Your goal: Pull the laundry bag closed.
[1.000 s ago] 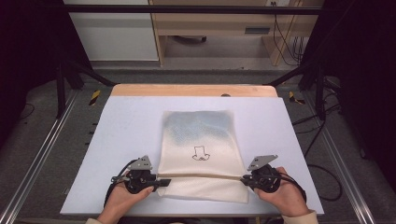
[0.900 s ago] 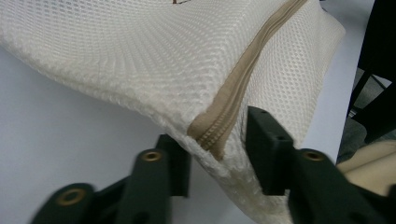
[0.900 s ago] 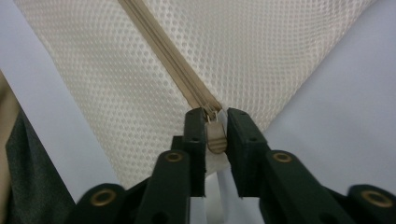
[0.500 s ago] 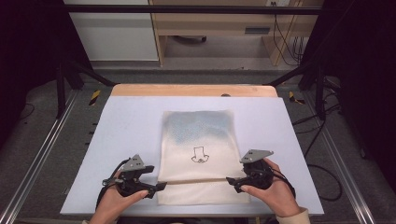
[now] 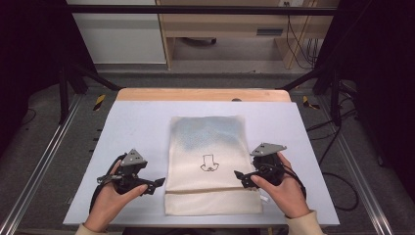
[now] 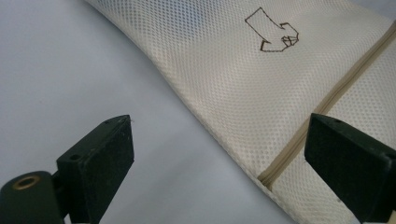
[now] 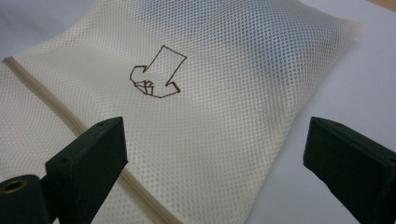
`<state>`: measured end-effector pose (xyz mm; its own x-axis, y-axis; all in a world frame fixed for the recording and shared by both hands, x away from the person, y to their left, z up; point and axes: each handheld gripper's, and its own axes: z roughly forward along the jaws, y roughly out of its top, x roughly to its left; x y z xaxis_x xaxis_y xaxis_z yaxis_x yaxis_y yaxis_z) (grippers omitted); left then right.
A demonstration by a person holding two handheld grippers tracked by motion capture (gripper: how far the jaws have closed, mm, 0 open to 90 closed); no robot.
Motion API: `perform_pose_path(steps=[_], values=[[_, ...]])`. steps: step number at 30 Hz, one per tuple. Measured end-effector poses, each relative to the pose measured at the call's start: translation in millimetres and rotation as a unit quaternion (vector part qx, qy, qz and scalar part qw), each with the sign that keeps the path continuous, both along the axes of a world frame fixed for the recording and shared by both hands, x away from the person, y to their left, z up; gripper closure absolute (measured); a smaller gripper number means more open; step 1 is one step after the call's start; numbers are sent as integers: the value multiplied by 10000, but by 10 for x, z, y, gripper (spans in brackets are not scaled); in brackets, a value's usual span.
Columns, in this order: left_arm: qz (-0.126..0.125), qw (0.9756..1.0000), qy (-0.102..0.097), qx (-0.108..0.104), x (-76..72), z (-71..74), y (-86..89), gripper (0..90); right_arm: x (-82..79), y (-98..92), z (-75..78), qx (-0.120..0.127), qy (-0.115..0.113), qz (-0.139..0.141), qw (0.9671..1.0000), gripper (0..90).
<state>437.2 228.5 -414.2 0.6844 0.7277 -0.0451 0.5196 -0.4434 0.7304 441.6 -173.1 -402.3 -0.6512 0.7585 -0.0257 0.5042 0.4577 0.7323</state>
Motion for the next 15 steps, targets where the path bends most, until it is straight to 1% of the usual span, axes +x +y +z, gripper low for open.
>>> perform_pose_path(steps=[4,7,9,11,12,14,15], values=[[-42,9999,-95,94,73,93,-15,81,60,61,62,-57,-34,-57,10000,72],[-158,9998,-144,44,118,158,-28,80,108,103,123,-60,-76,-81,9999,72],[-168,9996,-168,132,149,190,-29,79,133,131,159,-36,-91,-81,9999,73],[-154,9995,-213,171,189,229,-20,79,158,162,182,-65,-82,-67,9999,71],[-146,9996,-216,135,212,251,-18,77,172,177,193,-74,-83,-76,9999,71],[-114,9995,-276,141,264,298,-17,75,212,215,208,-59,-65,-107,9999,71],[-99,9994,-267,216,300,320,-25,73,231,239,213,-16,-61,-154,9999,73]])
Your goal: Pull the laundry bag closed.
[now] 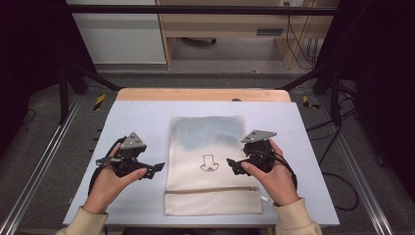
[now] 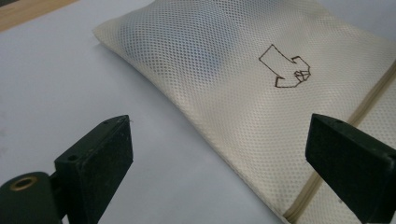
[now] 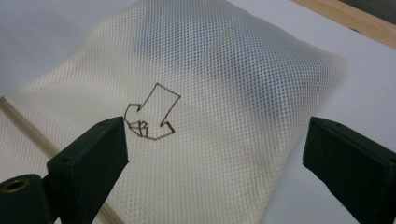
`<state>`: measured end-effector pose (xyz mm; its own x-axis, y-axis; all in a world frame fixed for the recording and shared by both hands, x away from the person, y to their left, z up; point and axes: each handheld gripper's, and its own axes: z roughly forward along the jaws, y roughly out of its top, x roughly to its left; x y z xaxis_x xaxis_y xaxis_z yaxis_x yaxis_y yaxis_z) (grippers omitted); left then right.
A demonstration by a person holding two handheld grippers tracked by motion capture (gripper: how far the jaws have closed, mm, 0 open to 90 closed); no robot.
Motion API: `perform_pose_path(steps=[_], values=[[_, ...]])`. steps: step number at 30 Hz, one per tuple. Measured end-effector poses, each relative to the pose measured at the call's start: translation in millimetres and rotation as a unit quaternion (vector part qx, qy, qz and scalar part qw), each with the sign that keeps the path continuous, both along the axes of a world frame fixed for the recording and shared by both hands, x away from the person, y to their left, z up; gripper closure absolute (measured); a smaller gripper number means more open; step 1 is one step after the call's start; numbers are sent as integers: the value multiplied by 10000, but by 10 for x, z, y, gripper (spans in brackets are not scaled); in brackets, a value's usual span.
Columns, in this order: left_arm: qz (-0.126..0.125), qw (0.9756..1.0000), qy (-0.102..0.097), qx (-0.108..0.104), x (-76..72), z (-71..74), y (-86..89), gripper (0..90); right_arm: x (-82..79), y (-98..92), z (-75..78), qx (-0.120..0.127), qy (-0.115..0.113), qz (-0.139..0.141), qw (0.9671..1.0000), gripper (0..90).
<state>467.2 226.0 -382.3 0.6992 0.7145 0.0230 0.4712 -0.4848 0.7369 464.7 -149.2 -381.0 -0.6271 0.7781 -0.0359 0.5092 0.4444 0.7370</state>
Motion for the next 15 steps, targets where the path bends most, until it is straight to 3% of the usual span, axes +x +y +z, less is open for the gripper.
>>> perform_pose_path(steps=[2,6,15], values=[[7,9999,4,136,45,22,-16,71,41,46,-7,34,-5,25,10000,72],[36,10000,-25,81,59,63,20,72,70,85,-33,-39,1,-21,10000,72],[182,9996,-33,213,50,43,153,72,88,-46,-77,-112,-40,-352,9993,73]])
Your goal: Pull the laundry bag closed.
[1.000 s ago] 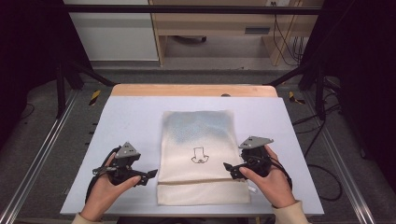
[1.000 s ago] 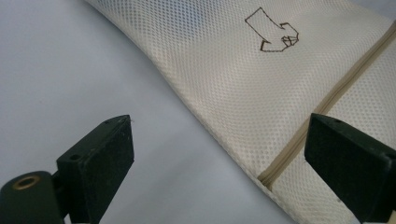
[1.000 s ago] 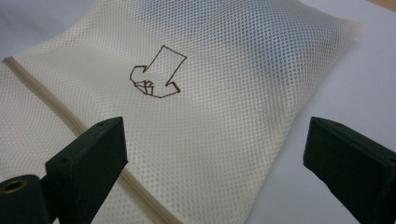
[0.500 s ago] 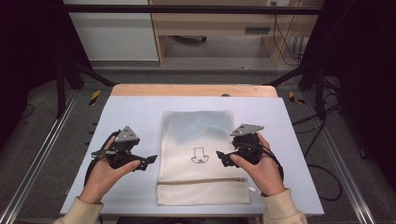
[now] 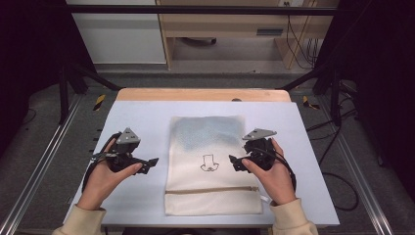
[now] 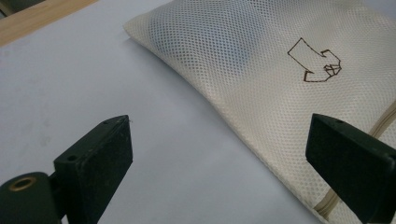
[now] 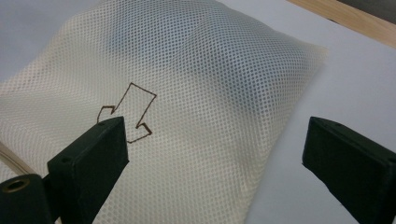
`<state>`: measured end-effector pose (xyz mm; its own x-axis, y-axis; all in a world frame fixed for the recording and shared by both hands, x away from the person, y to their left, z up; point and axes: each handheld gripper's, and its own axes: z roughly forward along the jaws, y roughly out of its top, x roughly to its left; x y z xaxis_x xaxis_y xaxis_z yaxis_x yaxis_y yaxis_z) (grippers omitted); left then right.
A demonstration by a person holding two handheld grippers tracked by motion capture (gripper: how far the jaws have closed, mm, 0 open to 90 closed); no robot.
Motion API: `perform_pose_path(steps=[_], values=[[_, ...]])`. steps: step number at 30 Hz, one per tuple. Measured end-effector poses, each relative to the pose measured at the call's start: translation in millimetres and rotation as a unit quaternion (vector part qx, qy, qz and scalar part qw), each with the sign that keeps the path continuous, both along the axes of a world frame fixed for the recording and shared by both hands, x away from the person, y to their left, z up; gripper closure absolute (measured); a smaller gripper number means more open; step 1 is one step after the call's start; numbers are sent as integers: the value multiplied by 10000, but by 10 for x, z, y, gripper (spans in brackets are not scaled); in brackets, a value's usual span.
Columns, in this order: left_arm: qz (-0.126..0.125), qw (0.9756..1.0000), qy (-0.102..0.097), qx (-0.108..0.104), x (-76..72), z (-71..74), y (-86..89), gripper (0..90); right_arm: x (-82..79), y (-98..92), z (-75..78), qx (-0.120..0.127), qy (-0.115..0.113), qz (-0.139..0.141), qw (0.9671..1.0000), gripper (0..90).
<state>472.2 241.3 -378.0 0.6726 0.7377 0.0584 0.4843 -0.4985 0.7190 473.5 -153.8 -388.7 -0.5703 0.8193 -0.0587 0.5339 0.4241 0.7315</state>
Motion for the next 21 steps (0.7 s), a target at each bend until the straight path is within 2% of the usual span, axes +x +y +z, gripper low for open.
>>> perform_pose_path(steps=[10,21], values=[[97,9998,23,143,4,0,100,71,-30,-184,52,95,-63,-145,9998,76],[267,9995,41,139,23,-6,237,71,-14,-331,35,111,-29,-339,9994,76]])
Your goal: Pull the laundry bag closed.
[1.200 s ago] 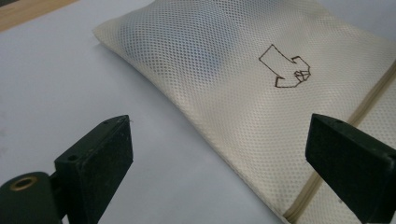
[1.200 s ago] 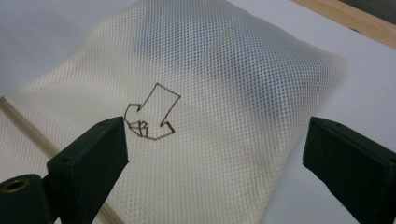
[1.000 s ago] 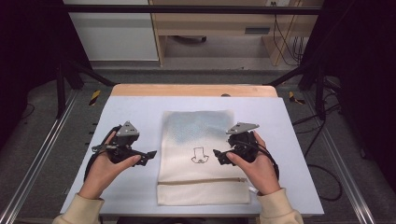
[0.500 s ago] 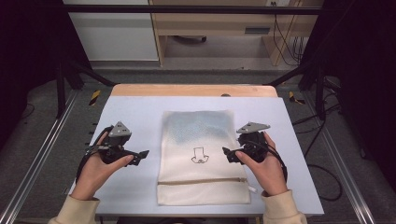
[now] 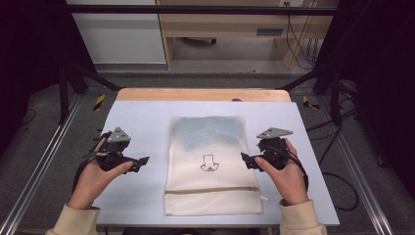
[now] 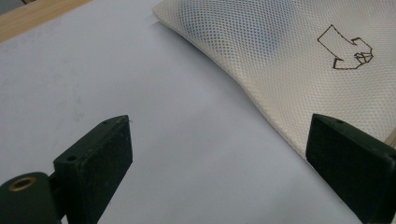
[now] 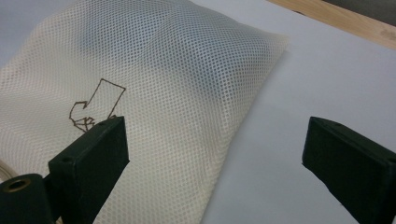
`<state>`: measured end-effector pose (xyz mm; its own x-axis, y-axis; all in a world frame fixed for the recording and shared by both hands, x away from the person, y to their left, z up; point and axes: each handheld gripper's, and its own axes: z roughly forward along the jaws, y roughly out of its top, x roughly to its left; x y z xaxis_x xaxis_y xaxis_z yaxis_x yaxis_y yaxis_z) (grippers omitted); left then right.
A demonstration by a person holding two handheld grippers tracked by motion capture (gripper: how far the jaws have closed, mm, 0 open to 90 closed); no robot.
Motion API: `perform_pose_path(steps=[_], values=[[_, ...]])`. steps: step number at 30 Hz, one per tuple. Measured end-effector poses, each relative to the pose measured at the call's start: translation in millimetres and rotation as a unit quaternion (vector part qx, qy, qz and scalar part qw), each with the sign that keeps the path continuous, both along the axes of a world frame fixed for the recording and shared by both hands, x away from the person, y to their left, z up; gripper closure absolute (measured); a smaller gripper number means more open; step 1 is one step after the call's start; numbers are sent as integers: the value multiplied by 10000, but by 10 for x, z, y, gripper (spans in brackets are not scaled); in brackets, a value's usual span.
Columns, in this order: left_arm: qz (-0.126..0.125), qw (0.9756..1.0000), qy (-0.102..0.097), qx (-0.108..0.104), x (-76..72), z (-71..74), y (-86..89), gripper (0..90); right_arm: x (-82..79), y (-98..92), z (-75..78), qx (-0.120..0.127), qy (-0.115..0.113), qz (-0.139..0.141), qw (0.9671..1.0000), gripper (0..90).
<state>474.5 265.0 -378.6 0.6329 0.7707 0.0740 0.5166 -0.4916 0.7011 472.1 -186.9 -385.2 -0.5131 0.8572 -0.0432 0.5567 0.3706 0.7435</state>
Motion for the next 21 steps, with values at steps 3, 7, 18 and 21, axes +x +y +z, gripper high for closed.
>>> perform_pose_path(steps=[3,7,18,21], values=[[34,10000,15,31,2,-7,28,72,-1,-38,-1,17,-9,-36,10000,75],[98,9999,30,106,15,-35,62,73,16,-110,-39,5,15,-107,9999,82],[308,9990,66,326,56,-117,181,74,57,-335,-150,29,118,-357,9993,70],[324,9988,91,348,71,-142,211,74,61,-396,-177,89,181,-428,9989,68]])
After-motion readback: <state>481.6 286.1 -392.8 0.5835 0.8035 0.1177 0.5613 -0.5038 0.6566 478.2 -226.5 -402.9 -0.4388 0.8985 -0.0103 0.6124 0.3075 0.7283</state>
